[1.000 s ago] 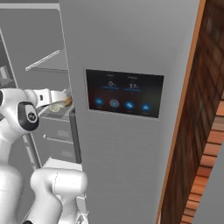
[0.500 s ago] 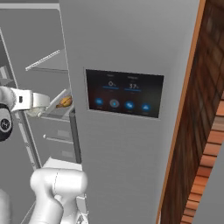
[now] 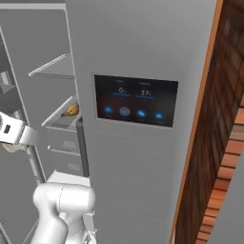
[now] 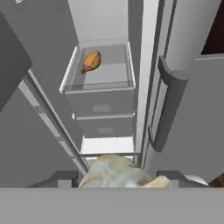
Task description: Take the carrot, chicken drumstick, and garlic from the freezer and place them in the bowl on the counter.
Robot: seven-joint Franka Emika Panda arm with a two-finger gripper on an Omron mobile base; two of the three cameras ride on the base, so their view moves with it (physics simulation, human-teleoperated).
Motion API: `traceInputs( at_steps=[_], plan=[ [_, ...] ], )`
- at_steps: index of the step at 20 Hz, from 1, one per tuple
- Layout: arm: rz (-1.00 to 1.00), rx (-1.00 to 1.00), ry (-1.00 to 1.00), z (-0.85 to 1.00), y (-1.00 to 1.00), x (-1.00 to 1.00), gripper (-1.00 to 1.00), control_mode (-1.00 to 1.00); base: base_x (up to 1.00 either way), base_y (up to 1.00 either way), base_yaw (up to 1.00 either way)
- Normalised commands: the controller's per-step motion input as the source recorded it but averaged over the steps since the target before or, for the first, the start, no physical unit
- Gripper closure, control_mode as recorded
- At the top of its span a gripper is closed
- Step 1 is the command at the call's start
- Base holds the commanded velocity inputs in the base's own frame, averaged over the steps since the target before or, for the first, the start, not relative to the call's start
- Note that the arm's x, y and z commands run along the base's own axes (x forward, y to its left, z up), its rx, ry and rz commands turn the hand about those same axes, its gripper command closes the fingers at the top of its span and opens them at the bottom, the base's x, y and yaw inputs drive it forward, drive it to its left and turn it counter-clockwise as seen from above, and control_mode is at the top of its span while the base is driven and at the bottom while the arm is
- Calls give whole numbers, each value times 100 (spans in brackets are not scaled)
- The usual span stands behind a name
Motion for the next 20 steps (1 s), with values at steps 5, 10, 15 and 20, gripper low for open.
traceInputs(
  at_steps=[5,10,15,20],
  plan=[
    [0,0,0,0,0,0,100,100,-100,0,-5],
    [0,0,0,0,0,0,100,100,-100,34,-8],
    [0,0,0,0,0,0,100,100,-100,93,-10],
    [0,0,0,0,0,0,100,100,-85,100,-9]
  ],
)
